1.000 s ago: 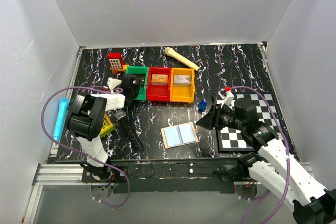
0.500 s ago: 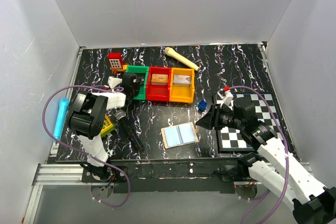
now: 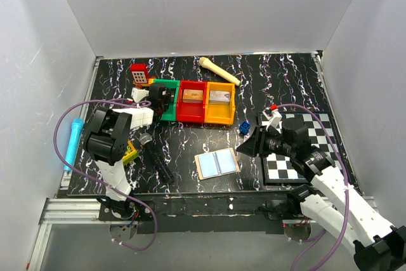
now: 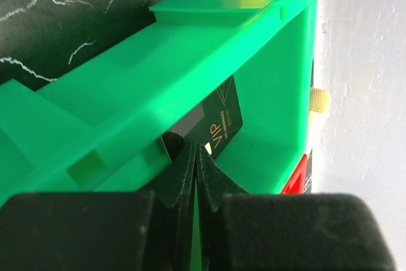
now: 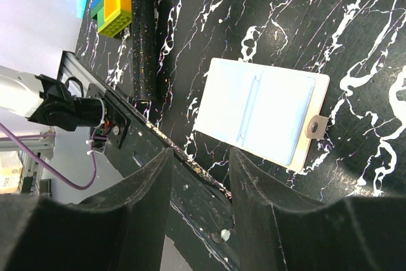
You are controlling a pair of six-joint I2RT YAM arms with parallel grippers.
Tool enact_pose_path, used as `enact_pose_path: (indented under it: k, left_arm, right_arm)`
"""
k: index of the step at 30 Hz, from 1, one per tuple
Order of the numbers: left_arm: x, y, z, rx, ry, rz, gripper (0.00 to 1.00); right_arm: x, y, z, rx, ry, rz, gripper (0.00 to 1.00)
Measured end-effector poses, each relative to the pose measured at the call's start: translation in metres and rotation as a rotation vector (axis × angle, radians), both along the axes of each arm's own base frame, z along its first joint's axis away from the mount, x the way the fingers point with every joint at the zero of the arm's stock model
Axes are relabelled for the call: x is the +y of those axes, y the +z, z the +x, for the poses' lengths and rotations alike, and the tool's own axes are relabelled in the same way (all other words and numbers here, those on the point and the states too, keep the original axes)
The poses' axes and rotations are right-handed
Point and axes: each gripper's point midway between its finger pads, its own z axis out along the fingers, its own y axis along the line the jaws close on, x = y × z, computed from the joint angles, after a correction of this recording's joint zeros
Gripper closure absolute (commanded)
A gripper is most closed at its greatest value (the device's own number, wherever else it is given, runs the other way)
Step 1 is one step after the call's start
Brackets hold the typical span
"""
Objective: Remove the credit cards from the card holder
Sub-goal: Remove the credit card from the card holder.
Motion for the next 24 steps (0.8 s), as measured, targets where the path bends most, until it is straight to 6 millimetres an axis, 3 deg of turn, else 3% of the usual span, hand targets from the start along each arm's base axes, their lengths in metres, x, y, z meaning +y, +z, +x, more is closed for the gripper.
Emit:
enact_pose_path:
  k: [5,8,13,19,21,24]
  left_arm:
    - [0.000,-0.002,-0.001,0.004,-0.009,0.017,0.99]
    - [0.002,0.003,-0.002,-0.006,-0.013,0.032,0.93]
    - [0.004,0.041,0.002,-0.091,-0.019,0.048,0.85]
    - [0.007,0.084,0.001,-0.178,-0.024,0.064,0.91]
    - [0.012,0.085,-0.002,-0.168,-0.020,0.097,0.95]
    - [0.020,0.070,-0.012,-0.092,-0.023,0.191,0.99]
  right_arm:
    - [0.000,0.000,0.000,0.000,0.000,0.000,0.52]
    - [0.000,0.000,0.000,0.000,0.000,0.001,0.52]
    - [0.000,-0.001,-0.001,0.000,0.000,0.001,0.52]
    - [-0.001,0.004,-0.002,-0.022,0.000,0.013,0.52]
    - [-0.001,0.005,-0.002,-0.027,0.000,0.015,0.52]
    - [-0.001,0.005,-0.003,-0.027,0.000,0.015,0.52]
